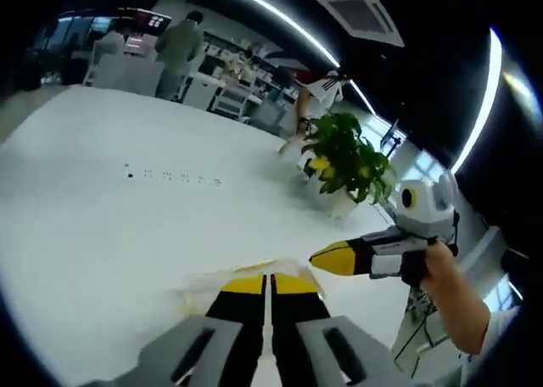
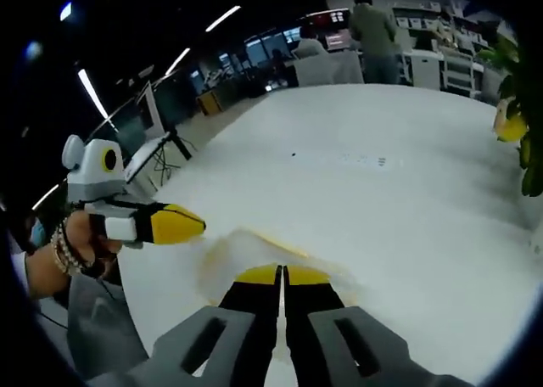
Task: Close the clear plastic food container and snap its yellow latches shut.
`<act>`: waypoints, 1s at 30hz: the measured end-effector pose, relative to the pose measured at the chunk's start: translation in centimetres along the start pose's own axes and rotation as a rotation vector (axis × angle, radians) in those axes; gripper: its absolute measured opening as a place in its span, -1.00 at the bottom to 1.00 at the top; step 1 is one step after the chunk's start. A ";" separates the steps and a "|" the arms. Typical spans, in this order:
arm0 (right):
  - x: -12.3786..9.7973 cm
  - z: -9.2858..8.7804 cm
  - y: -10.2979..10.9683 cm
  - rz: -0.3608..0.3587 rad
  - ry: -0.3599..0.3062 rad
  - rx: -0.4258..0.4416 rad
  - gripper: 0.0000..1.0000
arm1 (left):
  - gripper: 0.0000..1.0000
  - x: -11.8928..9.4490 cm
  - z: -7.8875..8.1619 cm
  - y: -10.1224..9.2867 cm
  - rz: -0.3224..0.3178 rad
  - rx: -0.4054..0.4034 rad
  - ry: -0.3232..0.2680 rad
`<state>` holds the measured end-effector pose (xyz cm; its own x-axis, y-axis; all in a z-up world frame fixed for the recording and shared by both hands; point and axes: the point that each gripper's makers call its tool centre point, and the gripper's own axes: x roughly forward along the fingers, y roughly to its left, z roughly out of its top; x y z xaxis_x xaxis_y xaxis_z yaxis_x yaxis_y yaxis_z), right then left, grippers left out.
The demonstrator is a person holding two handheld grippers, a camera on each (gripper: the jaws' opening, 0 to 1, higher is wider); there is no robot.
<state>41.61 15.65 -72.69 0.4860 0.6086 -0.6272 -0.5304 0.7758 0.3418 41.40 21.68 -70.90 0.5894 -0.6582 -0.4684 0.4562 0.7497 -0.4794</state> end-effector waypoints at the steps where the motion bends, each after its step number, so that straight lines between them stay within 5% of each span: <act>1: 0.2 -0.1 0.2 0.005 0.006 -0.004 -1.00 | -1.00 0.2 -0.3 -0.4 -0.007 0.019 0.008; 7: 1.6 -1.1 1.5 0.030 0.045 -0.039 -1.00 | -1.00 2.4 -3.6 -2.1 -0.031 0.129 0.101; 21: 3.0 -3.0 1.7 0.046 0.090 -0.052 -1.00 | -1.00 2.8 -8.9 -5.0 -0.139 0.083 0.218; 25: 3.0 -2.9 1.4 0.044 0.086 -0.036 -1.00 | -1.00 2.4 -8.8 -4.9 -0.137 0.095 0.210; 30: 3.0 -3.0 1.0 0.036 0.090 -0.034 -1.00 | -1.00 1.8 -6.3 -3.4 -0.101 0.071 0.143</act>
<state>40.46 17.77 -76.35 0.4023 0.6175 -0.6759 -0.5704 0.7466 0.3425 36.70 17.55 -74.85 0.4399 -0.7299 -0.5232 0.5572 0.6787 -0.4784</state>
